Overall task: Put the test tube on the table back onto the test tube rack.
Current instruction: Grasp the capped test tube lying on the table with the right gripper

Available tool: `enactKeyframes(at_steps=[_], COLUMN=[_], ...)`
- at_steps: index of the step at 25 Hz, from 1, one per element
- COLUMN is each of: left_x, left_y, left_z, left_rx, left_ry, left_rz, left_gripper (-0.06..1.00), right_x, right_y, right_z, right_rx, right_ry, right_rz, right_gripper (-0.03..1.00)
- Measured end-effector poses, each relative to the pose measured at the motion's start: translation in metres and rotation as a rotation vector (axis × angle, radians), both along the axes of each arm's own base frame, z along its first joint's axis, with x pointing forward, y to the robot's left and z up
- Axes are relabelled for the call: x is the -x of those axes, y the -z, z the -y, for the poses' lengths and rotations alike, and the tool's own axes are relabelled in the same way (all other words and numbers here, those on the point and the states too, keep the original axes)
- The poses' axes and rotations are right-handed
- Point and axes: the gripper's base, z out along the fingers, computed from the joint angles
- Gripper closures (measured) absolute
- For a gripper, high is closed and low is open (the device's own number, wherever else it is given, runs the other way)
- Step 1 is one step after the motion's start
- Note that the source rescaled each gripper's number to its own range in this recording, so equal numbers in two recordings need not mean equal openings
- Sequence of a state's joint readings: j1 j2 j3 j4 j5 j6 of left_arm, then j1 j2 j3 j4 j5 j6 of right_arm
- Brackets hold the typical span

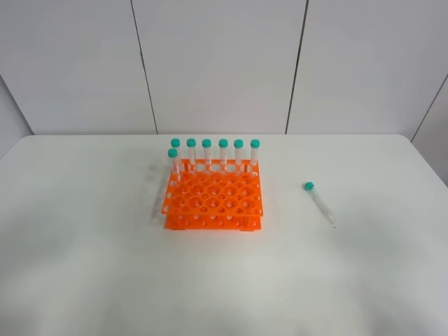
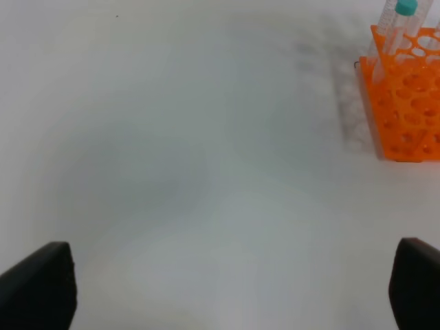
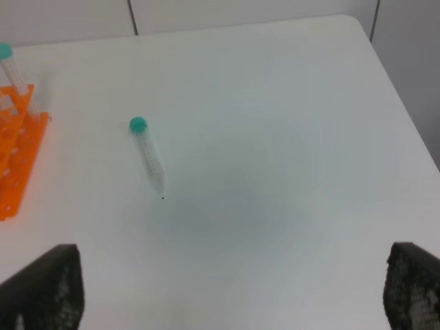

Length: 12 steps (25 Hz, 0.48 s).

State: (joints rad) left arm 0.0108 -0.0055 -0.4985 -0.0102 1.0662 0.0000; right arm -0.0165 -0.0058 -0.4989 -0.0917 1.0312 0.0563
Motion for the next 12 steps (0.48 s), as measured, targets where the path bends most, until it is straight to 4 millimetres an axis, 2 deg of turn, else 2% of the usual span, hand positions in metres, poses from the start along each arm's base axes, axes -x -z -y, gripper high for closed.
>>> enactKeyframes(at_steps=[12], left_x=[0.0], left_y=[0.0], left_z=[0.0], left_rx=[0.0], left_ry=[0.0], left_rz=[0.0], left_gripper=[-0.06], right_x=[0.0], right_y=[0.0], right_z=[0.0], right_rx=[0.0], right_ry=[0.0], right_rz=[0.0], right_gripper=[0.03])
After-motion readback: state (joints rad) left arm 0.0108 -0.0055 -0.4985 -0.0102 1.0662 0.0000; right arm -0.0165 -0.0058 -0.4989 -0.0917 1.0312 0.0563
